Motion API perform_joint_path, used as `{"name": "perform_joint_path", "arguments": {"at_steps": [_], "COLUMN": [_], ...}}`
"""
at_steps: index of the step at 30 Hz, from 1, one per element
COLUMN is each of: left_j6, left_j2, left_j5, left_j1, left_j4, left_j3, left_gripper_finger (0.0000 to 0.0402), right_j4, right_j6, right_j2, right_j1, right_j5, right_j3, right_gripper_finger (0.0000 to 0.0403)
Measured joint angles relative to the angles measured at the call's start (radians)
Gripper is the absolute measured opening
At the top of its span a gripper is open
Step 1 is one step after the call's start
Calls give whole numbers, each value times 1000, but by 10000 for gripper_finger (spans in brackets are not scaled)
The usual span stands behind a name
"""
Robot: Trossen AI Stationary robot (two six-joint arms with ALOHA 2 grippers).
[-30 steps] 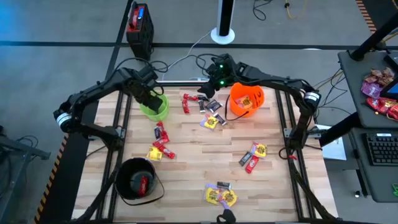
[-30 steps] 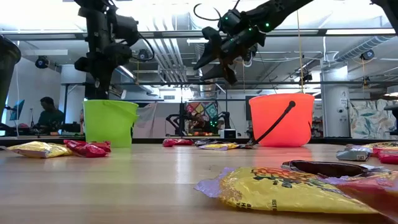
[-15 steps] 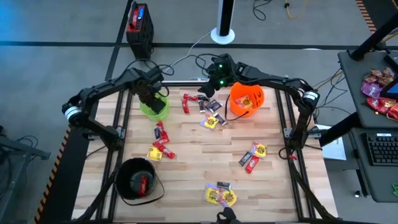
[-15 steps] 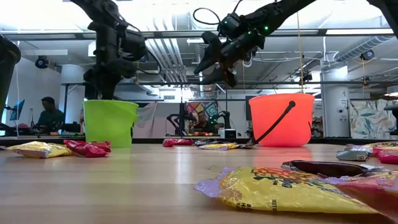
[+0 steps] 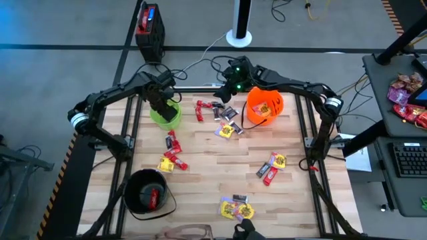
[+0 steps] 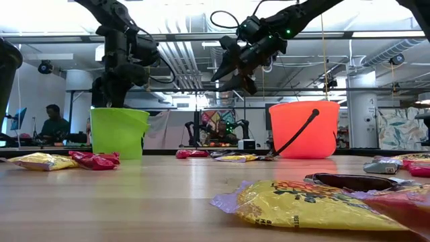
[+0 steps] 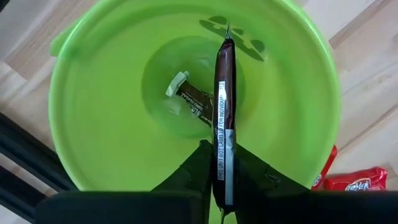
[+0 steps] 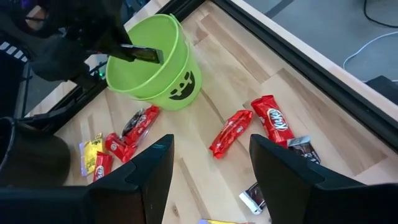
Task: Sort candy by brand, put in halloween buckets
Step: Put the brown candy into the green bucket, then put the red candy into the black bucket
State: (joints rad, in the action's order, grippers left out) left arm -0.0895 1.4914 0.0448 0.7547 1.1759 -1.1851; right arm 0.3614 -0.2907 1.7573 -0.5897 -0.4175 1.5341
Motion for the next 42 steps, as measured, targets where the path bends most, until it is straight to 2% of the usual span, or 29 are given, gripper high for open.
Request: {"name": "perform_joint_path", "arguments": {"at_steps": [10,16,18,20,25,29,32,38,42], "left_j6": [-28,-89,-112,-157,-322,-498,-592,-640,-605], "left_j2": [-3,-39,-66,-91,-149,-186,-208,-235,-255], "left_j5": [4,136,206,224,75,-59,-133,-328,-429], "left_j1": [0,-9,-33,-78,-216,-334,-416,-541,-571], "left_j4": [0,18,19,10,-49,-81,-81,-30,31], "left_j3": [0,-43,-77,-114,-172,-220,-264,-349,-388], "left_gripper_finger": [126,144,144,144,145,145,145,145,145], "right_j4": [0,20,51,83,58,94,169,341,391], "right_j6": [34,74,78,84,91,115,67,38,-5], "right_j2": [0,0,-1,-5,15,108,186,327,438], "right_j1": [-9,-9,-9,-7,16,55,83,102,105], "right_j5": [-2,-22,-66,-86,-68,-46,20,180,185], "right_j3": [0,0,0,0,14,102,186,341,439], "right_gripper_finger": [203,203,203,203,203,203,203,203,203]}}
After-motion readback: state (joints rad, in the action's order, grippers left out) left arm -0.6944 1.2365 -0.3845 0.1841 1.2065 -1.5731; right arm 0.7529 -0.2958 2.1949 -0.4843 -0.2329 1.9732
